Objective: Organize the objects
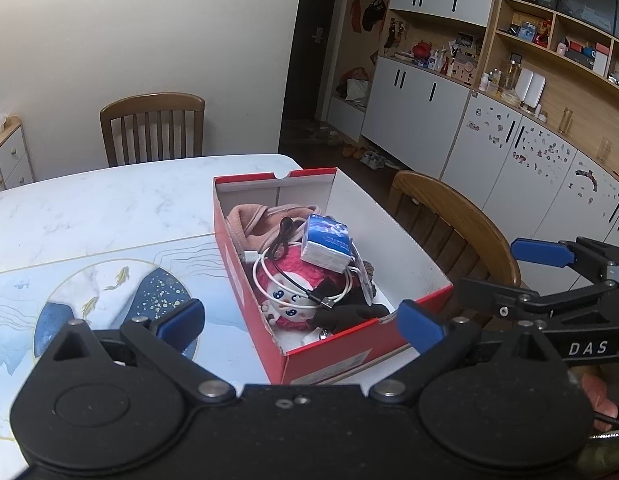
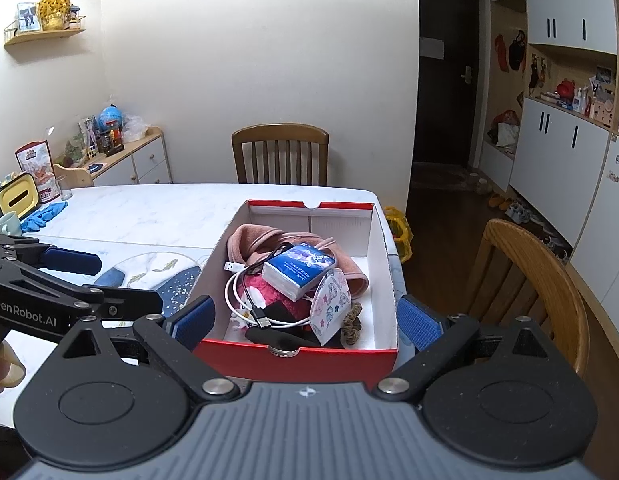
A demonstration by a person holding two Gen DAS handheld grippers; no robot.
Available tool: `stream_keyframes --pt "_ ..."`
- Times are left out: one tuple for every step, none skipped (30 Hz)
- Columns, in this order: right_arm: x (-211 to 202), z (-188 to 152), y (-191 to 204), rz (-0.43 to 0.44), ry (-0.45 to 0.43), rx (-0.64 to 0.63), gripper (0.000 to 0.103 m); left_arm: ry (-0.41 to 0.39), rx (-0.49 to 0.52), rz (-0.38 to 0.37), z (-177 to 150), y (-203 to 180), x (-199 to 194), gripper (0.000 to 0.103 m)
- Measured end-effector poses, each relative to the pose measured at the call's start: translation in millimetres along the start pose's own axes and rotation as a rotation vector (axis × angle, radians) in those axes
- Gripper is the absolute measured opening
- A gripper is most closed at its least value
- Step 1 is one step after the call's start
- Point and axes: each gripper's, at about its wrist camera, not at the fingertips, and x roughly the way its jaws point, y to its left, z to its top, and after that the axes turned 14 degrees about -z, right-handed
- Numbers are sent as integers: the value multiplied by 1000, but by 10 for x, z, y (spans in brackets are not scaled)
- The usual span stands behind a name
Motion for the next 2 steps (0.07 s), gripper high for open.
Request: stream_keyframes --pt "3 0 5 -1 1 1 98 0 -1 0 0 7 -5 102" --pt "6 1 12 -2 3 2 98 -1 -1 0 -1 4 -6 102"
